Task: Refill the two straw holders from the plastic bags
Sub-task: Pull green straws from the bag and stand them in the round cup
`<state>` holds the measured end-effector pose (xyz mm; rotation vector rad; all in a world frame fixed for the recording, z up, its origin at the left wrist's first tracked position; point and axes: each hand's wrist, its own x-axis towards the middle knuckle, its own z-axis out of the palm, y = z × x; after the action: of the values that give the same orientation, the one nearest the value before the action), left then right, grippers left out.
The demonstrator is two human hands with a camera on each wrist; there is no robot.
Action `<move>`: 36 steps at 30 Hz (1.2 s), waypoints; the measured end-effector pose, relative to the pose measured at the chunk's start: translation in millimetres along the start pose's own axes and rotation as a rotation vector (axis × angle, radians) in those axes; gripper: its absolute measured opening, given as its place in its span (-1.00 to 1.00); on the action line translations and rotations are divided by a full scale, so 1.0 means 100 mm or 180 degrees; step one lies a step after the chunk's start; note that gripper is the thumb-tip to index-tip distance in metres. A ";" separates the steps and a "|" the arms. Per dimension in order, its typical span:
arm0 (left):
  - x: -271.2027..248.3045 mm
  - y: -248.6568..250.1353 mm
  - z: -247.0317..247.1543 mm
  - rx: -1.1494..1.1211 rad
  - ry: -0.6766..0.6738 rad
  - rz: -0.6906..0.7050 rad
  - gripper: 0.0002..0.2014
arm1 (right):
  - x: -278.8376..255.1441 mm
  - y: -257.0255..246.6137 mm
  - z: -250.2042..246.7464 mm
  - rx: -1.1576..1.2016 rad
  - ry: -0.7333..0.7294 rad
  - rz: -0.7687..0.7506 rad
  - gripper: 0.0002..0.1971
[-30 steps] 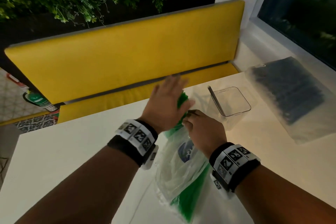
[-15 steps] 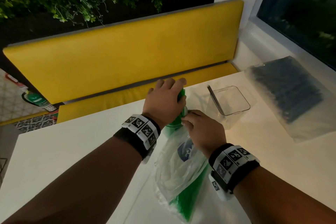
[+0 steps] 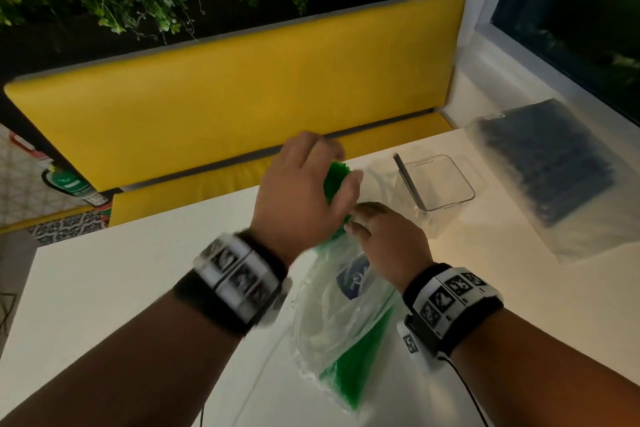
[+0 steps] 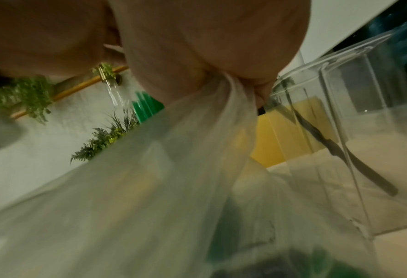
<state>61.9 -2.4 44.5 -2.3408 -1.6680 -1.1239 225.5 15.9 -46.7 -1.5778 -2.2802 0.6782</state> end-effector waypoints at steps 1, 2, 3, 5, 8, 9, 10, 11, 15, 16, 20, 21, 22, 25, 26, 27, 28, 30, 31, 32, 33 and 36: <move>-0.19 0.12 -0.07 -0.0401 -0.0095 0.0127 -0.79 | -0.04 0.01 -0.02 0.0051 0.0010 -0.0122 -0.59; -0.42 0.23 -0.08 -0.0754 -0.0470 0.0021 -0.86 | -0.08 0.01 -0.05 0.0142 0.0029 -0.0208 -0.51; -0.65 0.32 -0.04 -0.1017 -0.0961 -0.0306 -0.86 | -0.14 0.01 -0.09 0.0224 0.0022 -0.0256 -0.46; -1.07 0.37 0.21 -0.1280 -0.1572 -0.1272 -0.82 | -0.28 0.04 -0.19 0.0081 0.0259 -0.0337 -0.47; -1.41 0.22 0.58 -0.1041 -0.1670 -0.2182 -0.76 | -0.59 0.21 -0.14 0.0412 0.1114 -0.0029 -0.61; -1.45 0.17 0.65 -0.0966 -0.1819 -0.2270 -0.74 | -0.70 0.34 -0.03 0.0759 0.1106 0.0479 -0.66; -1.48 0.14 0.73 -0.0895 -0.2131 -0.2308 -0.72 | -0.80 0.47 0.10 0.0928 0.0775 0.1036 -0.67; -1.49 0.12 0.79 -0.0791 -0.2486 -0.2309 -0.70 | -0.90 0.54 0.23 0.1091 0.0239 0.1462 -0.62; -1.51 0.07 0.95 -0.0888 -0.2898 -0.2836 -0.69 | -1.04 0.70 0.73 0.1474 -0.1050 0.2173 -0.68; -1.53 0.07 0.98 -0.0989 -0.2955 -0.2938 -0.69 | -1.02 0.69 0.79 0.1745 -0.0998 0.2343 -0.74; -1.56 0.11 1.09 -0.0780 -0.3324 -0.2673 -0.72 | -0.94 0.60 0.80 0.2341 -0.0944 0.2657 -0.75; -1.58 0.11 1.12 -0.0779 -0.3380 -0.2627 -0.73 | -0.95 0.59 0.76 0.2425 -0.1023 0.2640 -0.70; -1.58 0.12 1.14 -0.0800 -0.3380 -0.2675 -0.73 | -0.96 0.58 0.73 0.2543 -0.1099 0.2621 -0.66; -1.59 0.22 1.20 -0.2364 -0.3117 -0.3473 -0.62 | -0.97 0.58 0.61 0.3009 -0.1292 0.2465 -0.63; -1.62 0.25 1.20 -0.3168 -0.2899 -0.3735 -0.60 | -0.98 0.58 0.56 0.3159 -0.1383 0.2401 -0.63; -1.65 0.28 1.20 -0.3811 -0.2717 -0.3890 -0.58 | -0.99 0.60 0.53 0.3238 -0.1452 0.2355 -0.64; -1.65 0.32 1.18 -0.4279 -0.2641 -0.4049 -0.58 | -0.98 0.61 0.49 0.3268 -0.1509 0.2306 -0.66; -1.50 0.44 1.03 -0.4961 -0.2450 -0.4179 -0.67 | -0.99 0.62 0.40 0.3105 -0.1498 0.2247 -0.77; -1.46 0.45 1.02 -0.5314 -0.2568 -0.4114 -0.70 | -0.99 0.62 0.38 0.2912 -0.1423 0.2236 -0.87; -1.43 0.47 1.01 -0.5374 -0.2629 -0.4014 -0.68 | -0.99 0.63 0.35 0.2682 -0.1340 0.2225 -0.96; -1.44 0.46 1.03 -0.5441 -0.2628 -0.3994 -0.67 | -0.99 0.66 0.34 0.2434 -0.1292 0.2204 -0.88; -1.48 0.44 1.04 -0.4942 -0.2404 -0.4104 -0.66 | -1.01 0.61 0.27 0.2367 -0.1256 0.2083 -0.72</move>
<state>130.4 -94.0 -102.3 -1.8469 -3.9145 -2.6740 297.5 -66.2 -98.3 -1.8463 -1.3454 1.8685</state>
